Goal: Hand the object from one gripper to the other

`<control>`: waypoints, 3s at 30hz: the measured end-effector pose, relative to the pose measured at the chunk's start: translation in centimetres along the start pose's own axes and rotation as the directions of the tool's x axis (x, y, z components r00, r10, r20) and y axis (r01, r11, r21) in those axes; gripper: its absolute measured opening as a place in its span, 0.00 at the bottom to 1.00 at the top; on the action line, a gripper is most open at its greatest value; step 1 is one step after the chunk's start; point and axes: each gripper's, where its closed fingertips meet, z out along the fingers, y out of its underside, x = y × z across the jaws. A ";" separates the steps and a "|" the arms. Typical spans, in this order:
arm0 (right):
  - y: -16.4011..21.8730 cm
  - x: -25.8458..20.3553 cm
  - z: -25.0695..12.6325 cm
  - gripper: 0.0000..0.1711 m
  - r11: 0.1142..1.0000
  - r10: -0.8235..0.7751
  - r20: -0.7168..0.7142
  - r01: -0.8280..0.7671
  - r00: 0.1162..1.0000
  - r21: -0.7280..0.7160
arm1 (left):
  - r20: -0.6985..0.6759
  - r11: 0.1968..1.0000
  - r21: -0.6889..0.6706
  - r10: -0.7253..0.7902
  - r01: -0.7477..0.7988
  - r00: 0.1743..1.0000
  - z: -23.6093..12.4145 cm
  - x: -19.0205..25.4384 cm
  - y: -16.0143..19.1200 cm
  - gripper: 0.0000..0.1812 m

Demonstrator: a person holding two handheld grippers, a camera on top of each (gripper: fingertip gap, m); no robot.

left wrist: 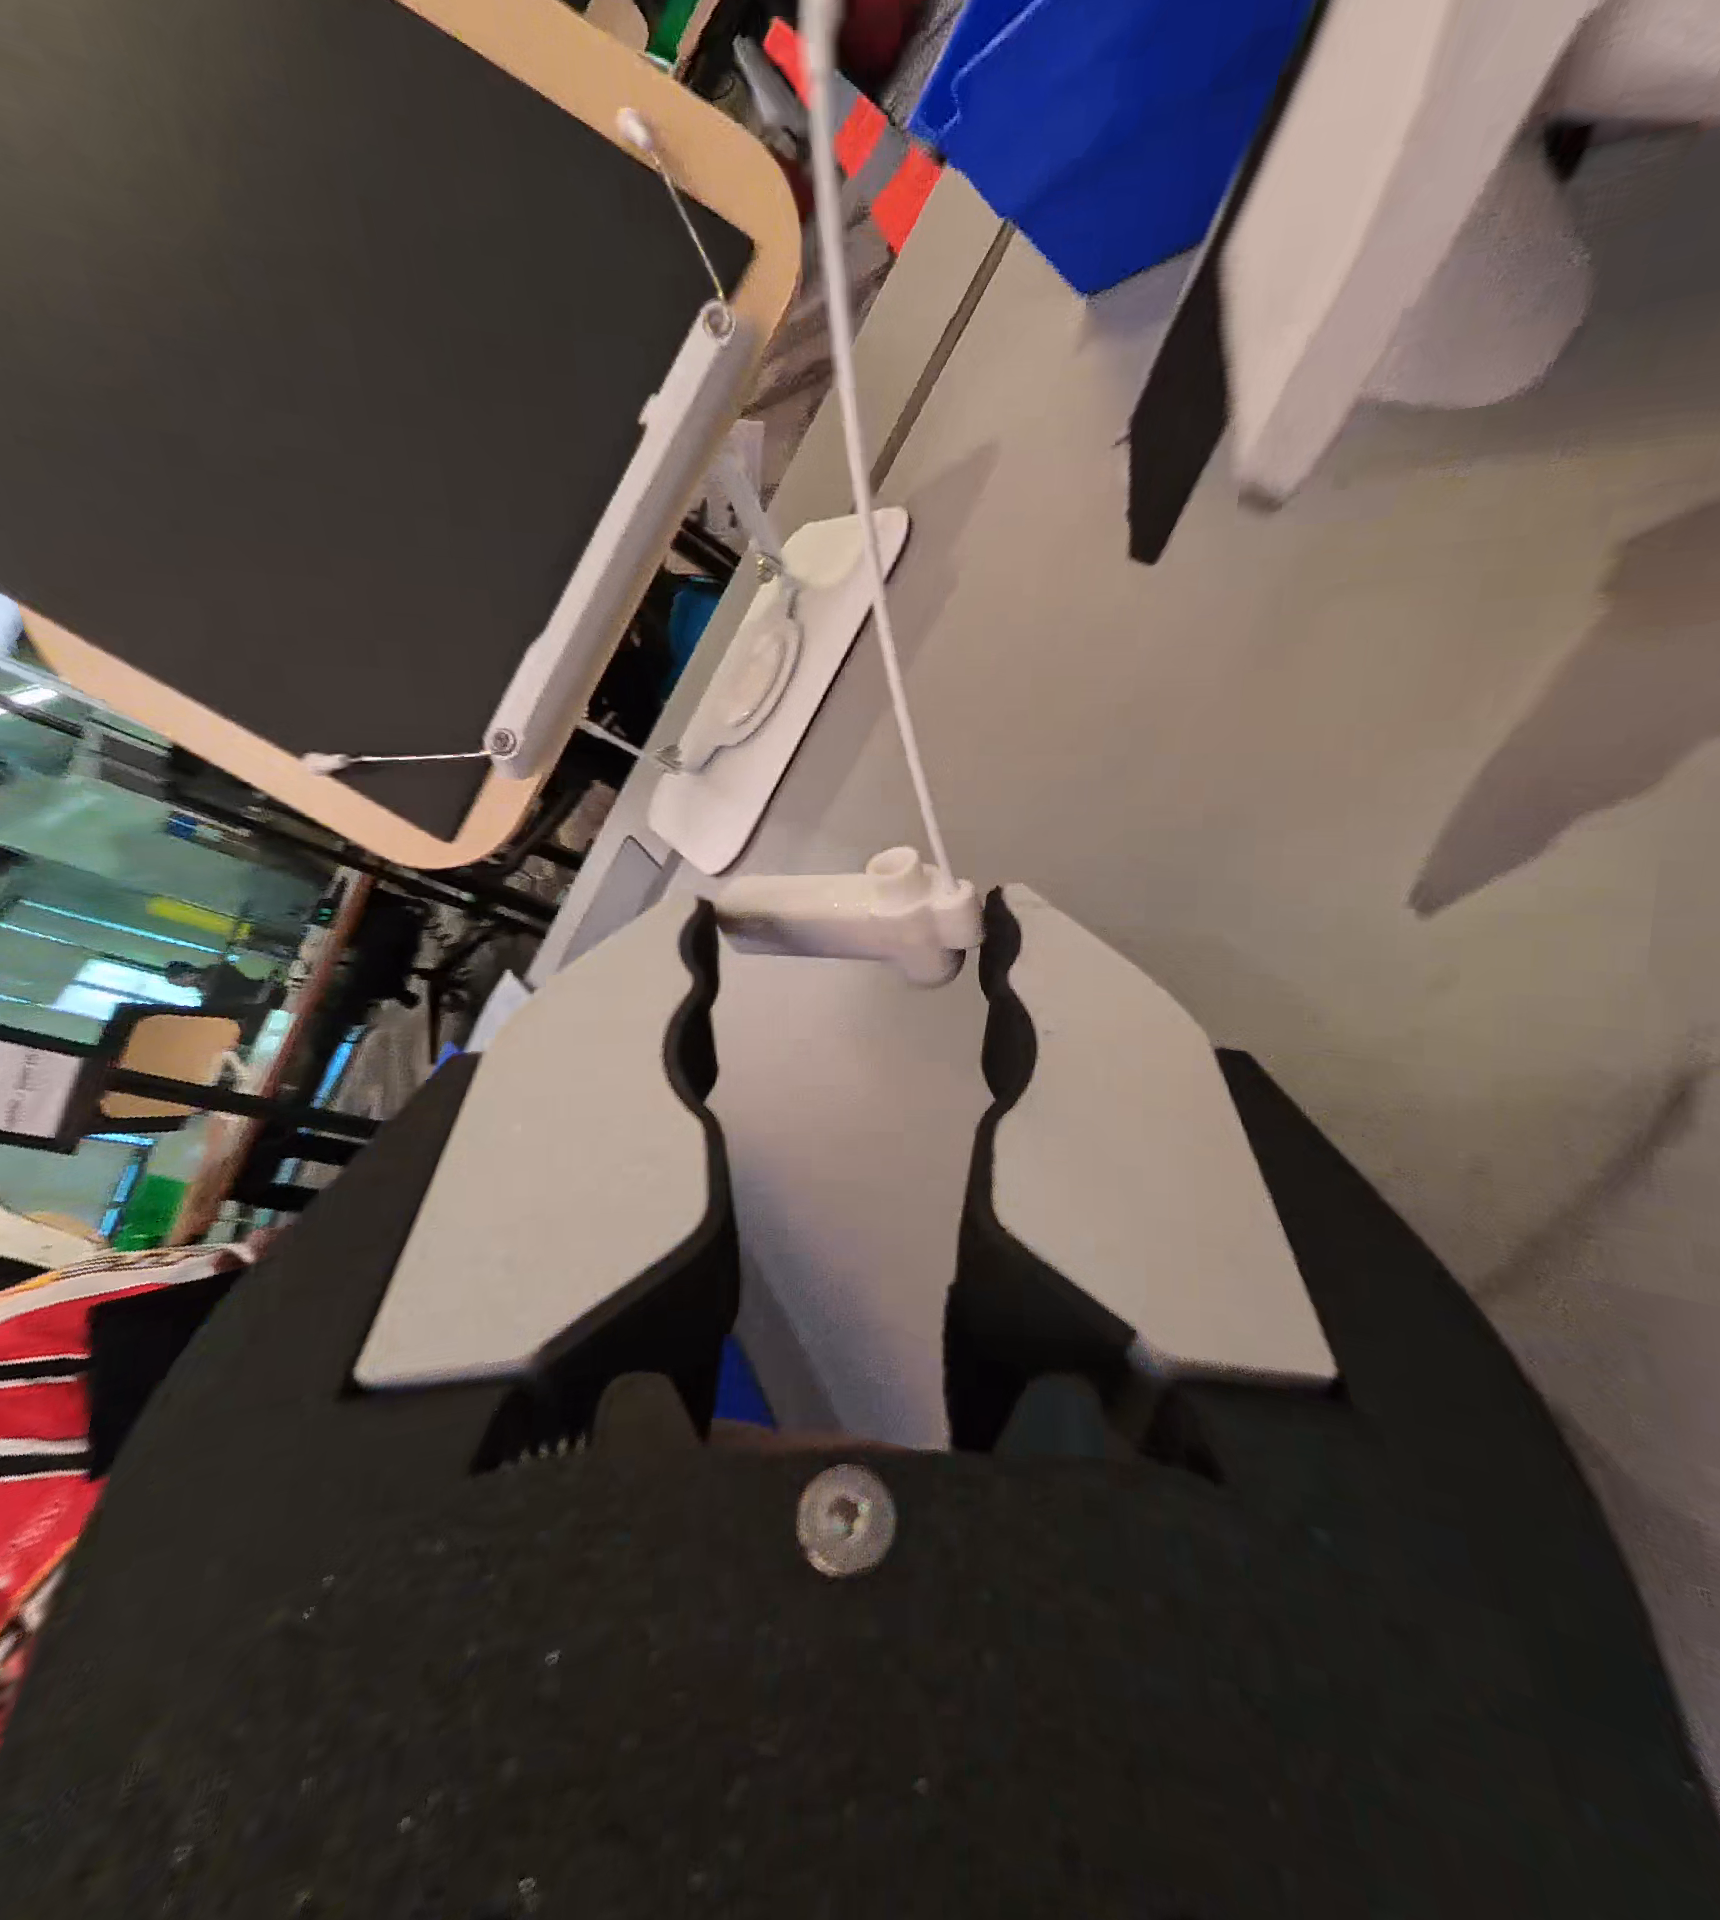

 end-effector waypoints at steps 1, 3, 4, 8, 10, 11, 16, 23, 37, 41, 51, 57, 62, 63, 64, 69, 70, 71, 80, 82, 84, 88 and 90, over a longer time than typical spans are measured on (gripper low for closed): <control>-0.3 -0.5 0.8 0.39 1.000 -0.005 -0.006 0.005 1.000 0.008 | 0.003 1.000 0.000 0.015 -0.015 1.000 0.0 0.1 0.0 0.27; -0.7 -1.1 2.4 0.37 1.000 -0.003 -0.012 0.003 1.000 0.029 | -0.009 1.000 0.000 0.028 -0.028 1.000 0.1 0.7 -0.3 0.27; -0.8 -1.1 3.1 0.35 0.999 0.000 -0.020 0.001 1.000 0.032 | -0.009 0.999 0.004 0.038 -0.038 0.999 0.1 1.0 -0.5 0.27; -0.7 -1.0 4.5 0.24 0.999 0.021 -0.017 -0.021 1.000 0.031 | -0.012 0.997 -0.006 0.083 -0.083 0.997 0.2 1.8 -1.1 0.27; -0.4 -1.0 4.8 0.16 1.000 0.010 -0.022 -0.010 1.000 0.008 | -0.015 0.996 -0.005 0.092 -0.092 0.996 0.3 2.2 -1.3 0.27; -0.2 -0.7 4.7 0.11 1.000 -0.003 -0.042 0.003 0.999 -0.003 | -0.020 0.996 -0.003 0.095 -0.095 0.995 0.3 2.5 -1.5 0.27; 0.3 -0.2 4.1 0.09 0.999 0.010 -0.047 -0.012 0.999 -0.035 | -0.014 0.997 0.014 0.079 -0.079 0.997 0.6 3.2 -1.8 0.27; -3.4 3.0 -2.8 0.07 0.981 -0.191 -0.281 0.173 0.940 -0.088 | -0.327 0.929 -0.121 -0.371 0.351 0.869 -2.9 7.4 -1.4 0.28; 3.2 18.1 -29.7 0.07 0.799 -0.253 -0.822 -0.370 0.511 -0.475 | -0.445 0.843 -0.160 -0.525 0.513 0.725 -6.5 10.3 -0.7 0.23; 7.1 18.5 -27.9 0.07 0.702 -0.223 -0.743 -0.425 0.631 -0.572 | -0.455 0.842 -0.172 -0.529 0.512 0.717 -6.4 10.5 -0.5 0.23; 6.6 19.7 -30.1 0.26 0.717 -0.262 -0.789 -0.436 0.555 -0.545 | -0.452 0.835 -0.168 -0.538 0.524 0.712 -6.5 9.8 -0.1 0.23; 2.8 14.9 -31.4 0.35 0.805 -0.239 -0.763 -0.317 0.600 -0.501 | -0.456 0.823 -0.168 -0.553 0.543 0.698 -6.6 9.5 -0.2 0.23; -4.5 7.4 -27.7 0.34 0.909 -0.355 -0.661 0.080 0.660 -0.409 | -0.430 0.803 -0.157 -0.580 0.575 0.693 -6.5 8.3 0.0 0.24; -5.8 5.7 -25.8 0.34 0.908 -0.396 -0.626 0.186 0.672 -0.375 | -0.430 0.794 -0.160 -0.590 0.586 0.683 -6.5 8.2 0.0 0.25; -6.6 4.0 -23.5 0.33 0.901 -0.429 -0.584 0.287 0.689 -0.324 | -0.436 0.784 -0.165 -0.602 0.598 0.669 -6.6 8.2 0.0 0.26; -1.2 -2.6 -9.4 0.31 0.915 -0.384 -0.246 0.402 0.890 0.023 | -0.464 0.751 -0.150 -0.628 0.643 0.625 -7.1 7.8 -0.6 0.28; 1.1 -3.1 -7.4 0.31 0.923 -0.369 -0.186 0.382 0.911 0.041 | -0.476 0.746 -0.156 -0.631 0.648 0.612 -7.3 7.8 -0.6 0.29; 3.0 -3.3 -6.0 0.30 0.928 -0.355 -0.160 0.368 0.921 0.060 | -0.481 0.738 -0.166 -0.640 0.654 0.599 -7.5 7.7 -0.5 0.29; 6.3 -1.9 -4.2 0.27 0.971 -0.232 -0.082 0.236 0.969 0.042 | -0.350 0.648 -0.233 -0.751 0.725 0.560 -10.4 0.9 5.6 0.32; 6.1 -1.9 -4.1 0.27 0.974 -0.215 -0.065 0.219 0.974 0.061 | -0.288 0.684 -0.267 -0.729 0.679 0.622 -11.3 -2.5 8.9 0.29; 6.2 -2.1 -3.9 0.27 0.978 -0.194 -0.036 0.196 0.980 0.063 | -0.260 0.751 -0.318 -0.656 0.579 0.708 -12.1 -5.8 12.1 0.28; 7.2 -2.8 -3.3 0.28 0.976 -0.219 0.006 0.219 0.976 0.009 | -0.302 0.857 -0.442 -0.419 0.264 0.856 -11.3 -10.9 18.3 0.29; 7.4 -3.0 -3.2 0.28 0.973 -0.231 0.016 0.231 0.973 0.000 | -0.360 0.857 -0.507 -0.304 0.089 0.882 -10.1 -12.4 21.4 0.29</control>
